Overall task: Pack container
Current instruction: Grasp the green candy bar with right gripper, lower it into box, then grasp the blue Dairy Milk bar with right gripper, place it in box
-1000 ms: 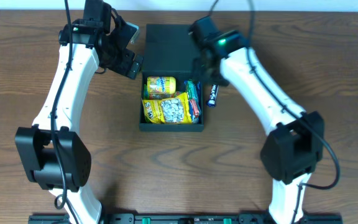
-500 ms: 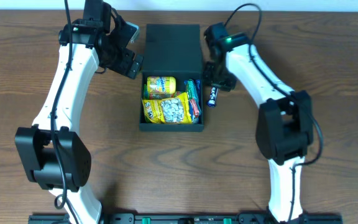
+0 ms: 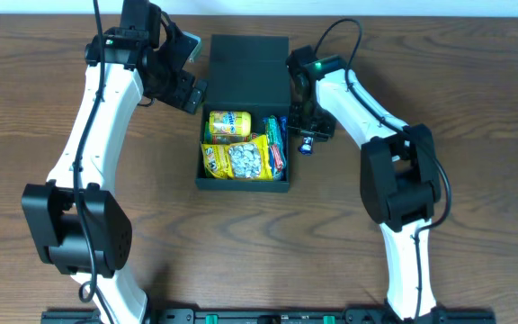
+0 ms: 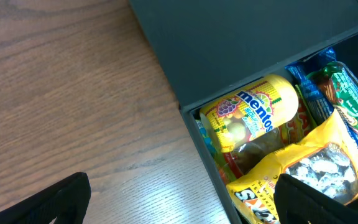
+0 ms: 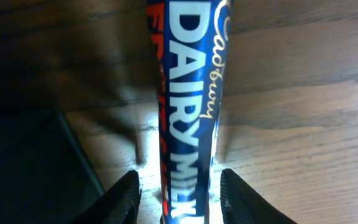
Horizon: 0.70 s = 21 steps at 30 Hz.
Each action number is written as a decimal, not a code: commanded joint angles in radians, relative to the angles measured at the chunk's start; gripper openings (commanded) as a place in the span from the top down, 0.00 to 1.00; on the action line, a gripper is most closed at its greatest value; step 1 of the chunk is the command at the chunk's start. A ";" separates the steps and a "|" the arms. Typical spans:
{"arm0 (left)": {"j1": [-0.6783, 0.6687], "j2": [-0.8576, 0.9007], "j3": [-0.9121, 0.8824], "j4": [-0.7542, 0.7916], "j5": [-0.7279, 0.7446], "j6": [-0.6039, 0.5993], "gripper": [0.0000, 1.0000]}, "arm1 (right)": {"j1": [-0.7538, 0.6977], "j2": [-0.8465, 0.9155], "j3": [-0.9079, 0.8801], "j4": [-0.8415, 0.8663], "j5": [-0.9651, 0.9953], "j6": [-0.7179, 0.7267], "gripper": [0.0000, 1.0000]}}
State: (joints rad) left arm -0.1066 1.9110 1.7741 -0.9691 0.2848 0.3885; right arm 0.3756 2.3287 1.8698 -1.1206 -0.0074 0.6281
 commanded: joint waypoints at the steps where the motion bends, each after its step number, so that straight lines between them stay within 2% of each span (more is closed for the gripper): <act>1: 0.003 -0.022 0.009 -0.002 -0.003 -0.011 0.05 | 0.021 0.027 0.000 0.005 -0.008 0.002 0.58; 5: 0.003 -0.022 0.009 -0.002 -0.003 -0.011 0.05 | 0.019 0.028 -0.001 0.014 -0.008 -0.009 0.62; 14: 0.002 -0.022 0.009 -0.003 -0.003 -0.012 0.05 | 0.019 0.029 -0.032 0.044 -0.003 -0.057 0.62; 17: 0.002 -0.022 0.009 -0.003 -0.003 -0.012 0.05 | 0.021 0.029 -0.034 0.044 0.003 -0.058 0.71; 19: 0.002 -0.022 0.009 -0.003 -0.003 -0.012 0.05 | 0.021 0.030 -0.034 0.044 0.003 -0.058 0.85; 21: 0.002 -0.022 0.009 -0.003 -0.003 -0.012 0.05 | 0.019 0.030 -0.034 0.043 0.003 -0.058 0.92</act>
State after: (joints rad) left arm -0.1062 1.9110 1.7741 -0.9695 0.2848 0.3885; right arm 0.3759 2.3421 1.8629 -1.0840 -0.0040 0.5770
